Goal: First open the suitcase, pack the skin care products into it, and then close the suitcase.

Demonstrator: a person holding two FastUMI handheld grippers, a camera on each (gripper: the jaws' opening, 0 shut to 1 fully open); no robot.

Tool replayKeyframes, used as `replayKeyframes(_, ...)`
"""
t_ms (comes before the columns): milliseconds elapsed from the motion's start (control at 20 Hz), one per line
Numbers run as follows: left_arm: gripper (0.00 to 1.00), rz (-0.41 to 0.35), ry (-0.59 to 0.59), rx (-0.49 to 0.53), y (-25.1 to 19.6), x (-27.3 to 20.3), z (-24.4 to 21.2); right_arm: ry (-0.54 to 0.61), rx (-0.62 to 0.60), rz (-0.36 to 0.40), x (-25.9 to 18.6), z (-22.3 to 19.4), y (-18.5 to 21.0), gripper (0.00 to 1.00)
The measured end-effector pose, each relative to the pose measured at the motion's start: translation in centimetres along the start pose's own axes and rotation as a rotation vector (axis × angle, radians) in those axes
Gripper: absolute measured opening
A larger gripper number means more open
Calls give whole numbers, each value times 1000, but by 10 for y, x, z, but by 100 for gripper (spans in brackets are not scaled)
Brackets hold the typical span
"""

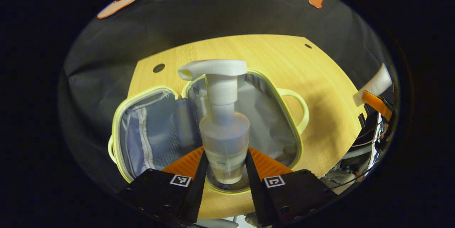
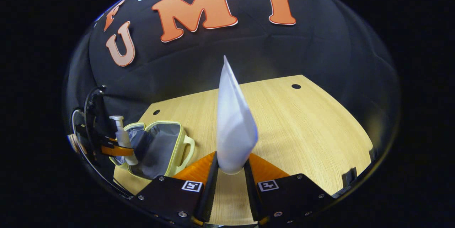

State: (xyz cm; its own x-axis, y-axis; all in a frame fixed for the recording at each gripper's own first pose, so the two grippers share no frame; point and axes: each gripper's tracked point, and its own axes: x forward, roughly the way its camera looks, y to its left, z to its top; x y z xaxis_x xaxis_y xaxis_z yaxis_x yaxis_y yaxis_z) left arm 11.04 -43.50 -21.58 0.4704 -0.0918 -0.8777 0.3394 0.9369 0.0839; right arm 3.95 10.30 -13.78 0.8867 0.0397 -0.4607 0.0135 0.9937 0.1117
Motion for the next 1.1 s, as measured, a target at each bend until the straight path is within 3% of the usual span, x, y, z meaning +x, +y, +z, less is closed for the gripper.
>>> replayKeyframes(250, 60, -11, 115, -44, 3, 56, -5, 17, 27, -58, -11, -6, -12, 43)
replayKeyframes(500, 60, 6, 146, -22, 5, 68, -1, 13, 33, -59, -12, -2, -8, 43)
replayKeyframes(550, 60, 6, 155, -26, 4, 71, -2, 12, 32, -55, -12, -1, -6, 38)
replayKeyframes(600, 60, 3, 157, -29, 2, 72, -2, 11, 32, -53, -12, -1, -3, 43)
replayKeyframes(800, 63, 11, 145, -40, 2, 72, 2, 15, 32, -39, -10, 0, 4, 43)
replayKeyframes(900, 74, -13, 124, -50, -9, 66, 5, 18, 23, -31, -9, 3, 7, 43)
replayKeyframes(950, 90, -3, 110, -46, -10, 61, 8, 21, 17, -24, -8, 5, 11, 43)
replayKeyframes(1000, 98, 11, 82, -44, -10, 56, 12, 22, 13, -16, -9, 8, 15, 43)
replayKeyframes(1100, 100, 47, 18, -33, -4, 40, 21, 21, -10, 2, -7, 17, 26, 43)
